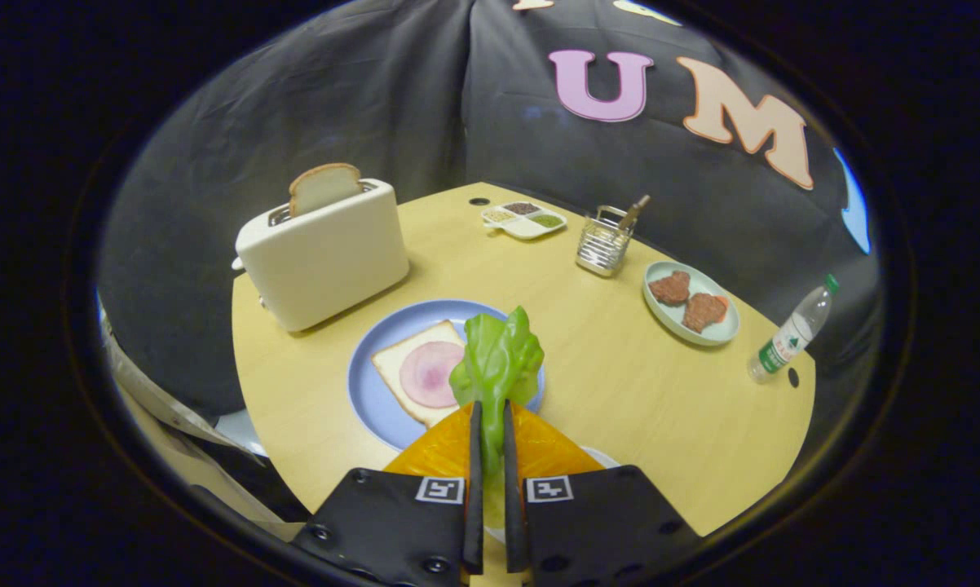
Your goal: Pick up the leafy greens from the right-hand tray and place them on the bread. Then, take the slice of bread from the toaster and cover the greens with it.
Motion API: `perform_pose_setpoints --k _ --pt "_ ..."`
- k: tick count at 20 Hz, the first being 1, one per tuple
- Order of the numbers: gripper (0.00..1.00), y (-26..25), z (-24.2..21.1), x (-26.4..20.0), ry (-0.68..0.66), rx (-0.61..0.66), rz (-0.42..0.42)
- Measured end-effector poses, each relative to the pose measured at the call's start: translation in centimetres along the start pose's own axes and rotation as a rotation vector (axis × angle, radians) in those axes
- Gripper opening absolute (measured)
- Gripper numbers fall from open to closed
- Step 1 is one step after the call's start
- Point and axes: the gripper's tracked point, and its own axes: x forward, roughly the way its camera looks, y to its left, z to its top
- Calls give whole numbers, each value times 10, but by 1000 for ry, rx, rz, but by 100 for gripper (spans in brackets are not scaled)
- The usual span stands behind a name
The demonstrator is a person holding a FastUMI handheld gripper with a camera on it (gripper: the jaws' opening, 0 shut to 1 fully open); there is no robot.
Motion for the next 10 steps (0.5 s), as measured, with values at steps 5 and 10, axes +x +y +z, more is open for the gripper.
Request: perform_pose_setpoints --k 5,10 --pt "14 23 14 16 4 -15 33" --pt "14 46 19 32 22 -37 67"
